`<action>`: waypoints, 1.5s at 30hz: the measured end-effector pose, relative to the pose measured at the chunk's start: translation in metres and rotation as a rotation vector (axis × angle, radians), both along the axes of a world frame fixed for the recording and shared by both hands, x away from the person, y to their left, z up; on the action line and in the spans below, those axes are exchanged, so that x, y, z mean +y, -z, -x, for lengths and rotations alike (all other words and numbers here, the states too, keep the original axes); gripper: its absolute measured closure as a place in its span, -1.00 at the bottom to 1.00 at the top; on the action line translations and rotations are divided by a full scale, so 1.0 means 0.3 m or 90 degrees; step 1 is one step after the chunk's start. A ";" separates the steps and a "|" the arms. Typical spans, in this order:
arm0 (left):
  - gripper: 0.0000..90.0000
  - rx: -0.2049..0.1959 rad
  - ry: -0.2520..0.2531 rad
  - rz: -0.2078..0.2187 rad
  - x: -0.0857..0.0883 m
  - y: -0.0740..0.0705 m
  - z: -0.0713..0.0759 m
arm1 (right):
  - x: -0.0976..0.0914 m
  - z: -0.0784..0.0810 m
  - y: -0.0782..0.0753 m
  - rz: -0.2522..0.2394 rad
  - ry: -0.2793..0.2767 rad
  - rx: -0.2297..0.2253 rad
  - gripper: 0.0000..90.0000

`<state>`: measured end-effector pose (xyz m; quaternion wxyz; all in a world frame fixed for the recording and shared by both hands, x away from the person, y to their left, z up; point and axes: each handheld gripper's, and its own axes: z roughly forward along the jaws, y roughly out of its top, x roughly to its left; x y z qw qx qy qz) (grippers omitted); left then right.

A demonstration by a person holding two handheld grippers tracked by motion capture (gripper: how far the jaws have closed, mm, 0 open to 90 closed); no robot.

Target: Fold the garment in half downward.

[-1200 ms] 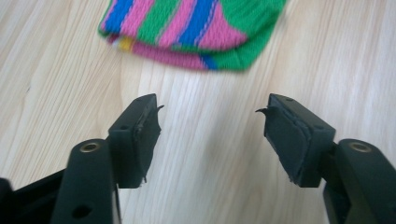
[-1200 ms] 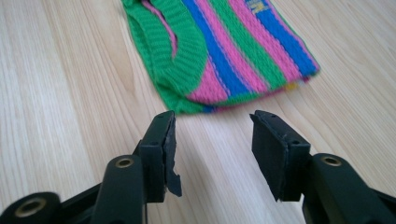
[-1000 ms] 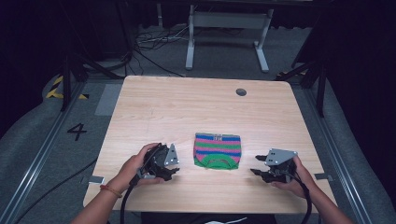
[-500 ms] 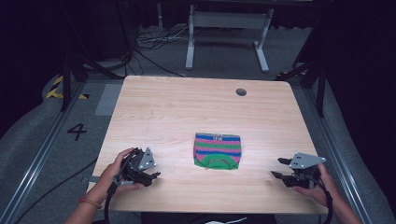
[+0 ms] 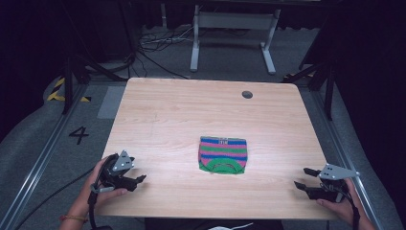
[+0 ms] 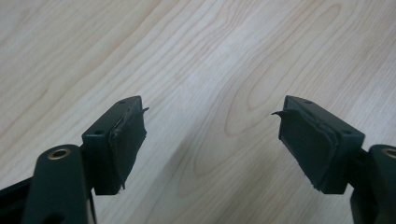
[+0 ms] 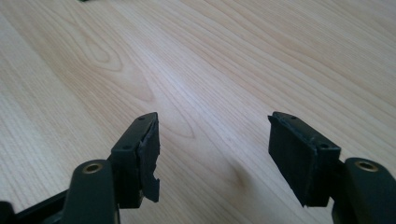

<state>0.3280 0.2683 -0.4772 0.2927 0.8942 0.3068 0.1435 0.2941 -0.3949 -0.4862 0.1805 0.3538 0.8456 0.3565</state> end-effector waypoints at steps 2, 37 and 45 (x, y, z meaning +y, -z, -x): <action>-0.50 0.005 -0.006 0.008 0.011 0.006 0.002 | -0.012 0.006 0.008 -0.004 0.015 0.004 -0.25; -0.75 0.020 -0.118 0.077 0.089 0.080 0.041 | -0.028 0.004 0.063 -0.030 0.102 0.043 -0.68; -0.80 0.023 -0.127 0.076 0.086 0.081 0.038 | -0.028 0.004 0.064 -0.029 0.106 0.044 -0.68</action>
